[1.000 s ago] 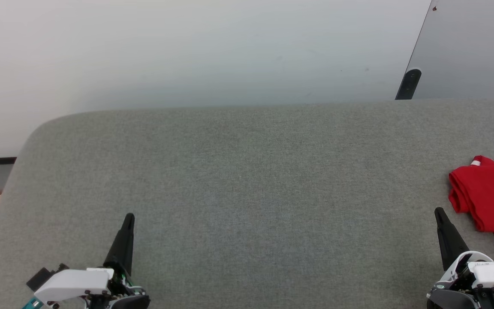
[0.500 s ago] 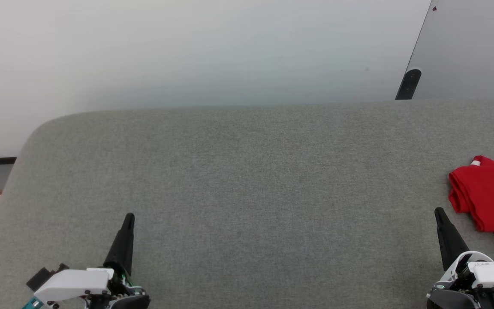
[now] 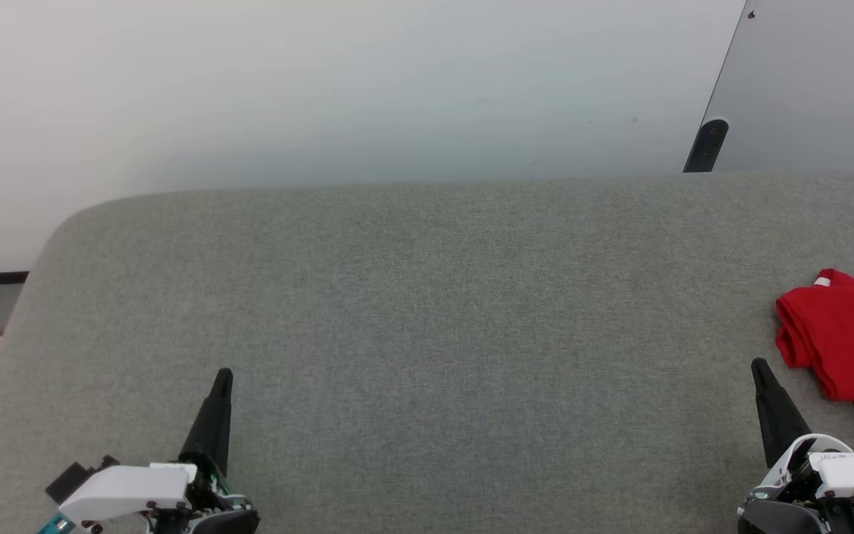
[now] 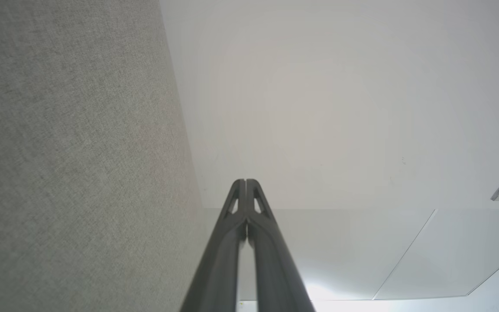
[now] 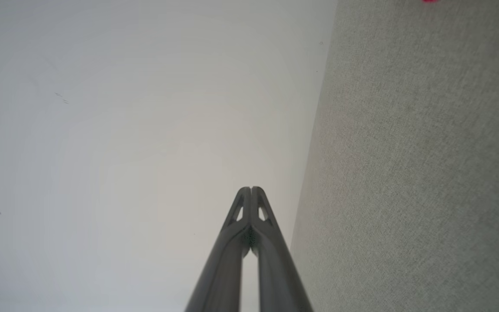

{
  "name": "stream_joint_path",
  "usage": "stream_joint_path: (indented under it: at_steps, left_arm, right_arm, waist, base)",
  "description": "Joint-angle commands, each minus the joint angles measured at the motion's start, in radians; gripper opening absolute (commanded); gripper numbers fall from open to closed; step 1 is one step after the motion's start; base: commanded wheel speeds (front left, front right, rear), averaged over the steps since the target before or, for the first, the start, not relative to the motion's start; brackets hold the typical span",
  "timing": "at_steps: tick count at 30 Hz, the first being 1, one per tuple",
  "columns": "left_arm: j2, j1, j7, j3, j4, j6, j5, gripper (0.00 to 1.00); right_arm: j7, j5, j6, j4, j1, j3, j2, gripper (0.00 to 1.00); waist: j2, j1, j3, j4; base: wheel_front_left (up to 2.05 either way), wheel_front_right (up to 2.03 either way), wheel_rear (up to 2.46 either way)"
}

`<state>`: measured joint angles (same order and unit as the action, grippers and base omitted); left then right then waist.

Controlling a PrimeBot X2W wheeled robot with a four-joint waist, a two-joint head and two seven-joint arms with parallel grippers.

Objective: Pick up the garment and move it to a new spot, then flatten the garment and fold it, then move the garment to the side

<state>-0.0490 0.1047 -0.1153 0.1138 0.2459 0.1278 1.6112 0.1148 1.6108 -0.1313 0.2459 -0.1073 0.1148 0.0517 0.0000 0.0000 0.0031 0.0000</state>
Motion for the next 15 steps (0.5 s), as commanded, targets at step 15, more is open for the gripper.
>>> stream_joint_path:
  at_steps: [15]
  left_arm:
    - [-0.001,0.009,-0.001,0.001,0.001,0.006,0.003,0.0]
  right_arm:
    - [0.001,0.004,0.001,0.0,-0.003,-0.001,-0.003,0.0]
  waist:
    - [0.0,0.0,0.0,0.0]
  base:
    - [0.0,0.0,0.0]
